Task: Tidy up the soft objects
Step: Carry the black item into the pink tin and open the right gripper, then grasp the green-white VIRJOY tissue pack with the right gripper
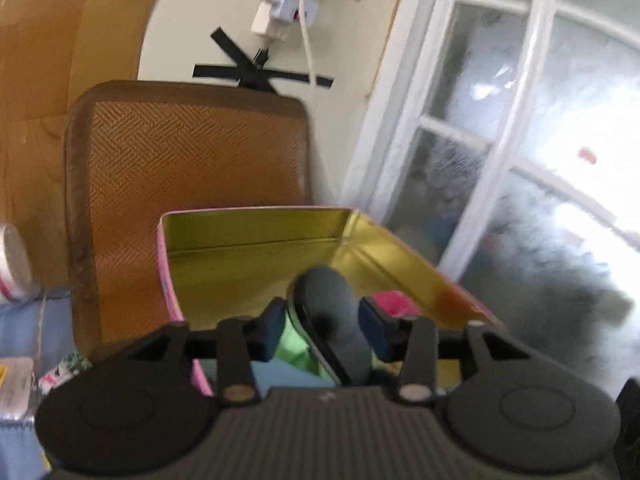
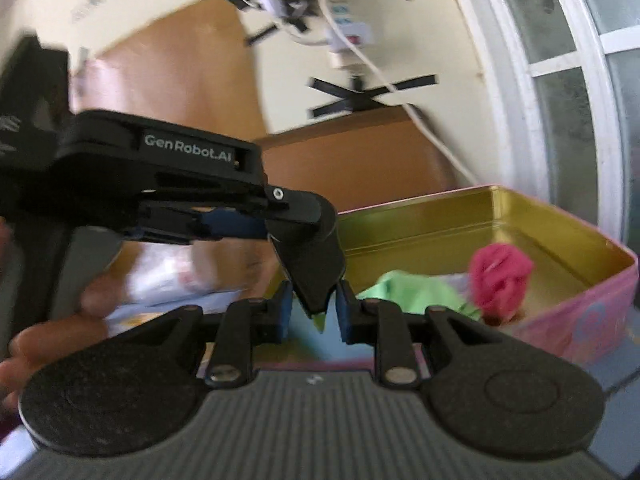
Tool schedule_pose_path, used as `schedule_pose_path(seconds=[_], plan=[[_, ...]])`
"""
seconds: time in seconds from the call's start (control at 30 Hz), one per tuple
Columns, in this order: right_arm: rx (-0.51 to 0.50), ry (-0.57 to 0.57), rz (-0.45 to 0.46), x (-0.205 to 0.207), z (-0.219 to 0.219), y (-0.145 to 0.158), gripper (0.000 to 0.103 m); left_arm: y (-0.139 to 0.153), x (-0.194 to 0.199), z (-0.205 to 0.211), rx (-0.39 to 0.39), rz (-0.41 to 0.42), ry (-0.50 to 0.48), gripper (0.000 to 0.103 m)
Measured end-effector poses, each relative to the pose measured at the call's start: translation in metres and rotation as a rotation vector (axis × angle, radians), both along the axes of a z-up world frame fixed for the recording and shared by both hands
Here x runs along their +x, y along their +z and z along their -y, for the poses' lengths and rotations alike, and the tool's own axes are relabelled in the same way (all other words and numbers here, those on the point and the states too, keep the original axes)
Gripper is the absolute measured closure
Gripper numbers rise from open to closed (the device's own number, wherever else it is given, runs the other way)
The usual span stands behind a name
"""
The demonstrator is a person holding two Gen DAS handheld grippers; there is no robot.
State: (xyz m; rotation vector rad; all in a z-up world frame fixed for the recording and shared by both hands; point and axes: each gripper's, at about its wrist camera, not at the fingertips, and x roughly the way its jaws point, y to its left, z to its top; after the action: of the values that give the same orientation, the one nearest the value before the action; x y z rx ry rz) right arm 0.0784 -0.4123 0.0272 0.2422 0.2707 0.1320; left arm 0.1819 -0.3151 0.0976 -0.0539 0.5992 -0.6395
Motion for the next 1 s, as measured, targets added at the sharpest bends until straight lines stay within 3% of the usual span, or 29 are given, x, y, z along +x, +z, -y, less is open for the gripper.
schedule_pose_path(seconds=[0.17, 0.5, 0.63, 0.77, 0.83, 0.93, 0.97, 1.0], plan=[[-0.107, -0.083, -0.100, 0.052, 0.000, -0.021, 0.072, -0.009, -0.002, -0.024, -0.051, -0.058, 0.020, 0.060], [0.006, -0.084, -0.002, 0.007, 0.000, -0.009, 0.073, -0.018, -0.073, -0.115, -0.065, -0.030, 0.018, 0.060], [0.011, 0.005, 0.040, -0.006, -0.020, 0.004, 0.073, -0.035, -0.099, -0.167, -0.035, -0.037, 0.064, 0.060], [-0.027, 0.169, 0.038, 0.001, -0.057, 0.025, 0.073, -0.050, -0.106, -0.229, -0.020, -0.065, 0.210, 0.060], [-0.047, 0.252, -0.014, 0.021, -0.074, 0.036, 0.067, -0.058, -0.105, -0.258, -0.013, -0.079, 0.305, 0.060], [-0.096, 0.361, -0.139, 0.068, -0.104, 0.051, 0.050, -0.072, -0.104, -0.295, -0.037, -0.110, 0.399, 0.060], [-0.139, 0.378, -0.198, 0.089, -0.117, 0.054, 0.039, -0.076, -0.104, -0.303, -0.049, -0.118, 0.420, 0.060], [-0.182, 0.394, -0.254, 0.108, -0.129, 0.056, 0.034, -0.081, -0.103, -0.309, -0.063, -0.127, 0.437, 0.060]])
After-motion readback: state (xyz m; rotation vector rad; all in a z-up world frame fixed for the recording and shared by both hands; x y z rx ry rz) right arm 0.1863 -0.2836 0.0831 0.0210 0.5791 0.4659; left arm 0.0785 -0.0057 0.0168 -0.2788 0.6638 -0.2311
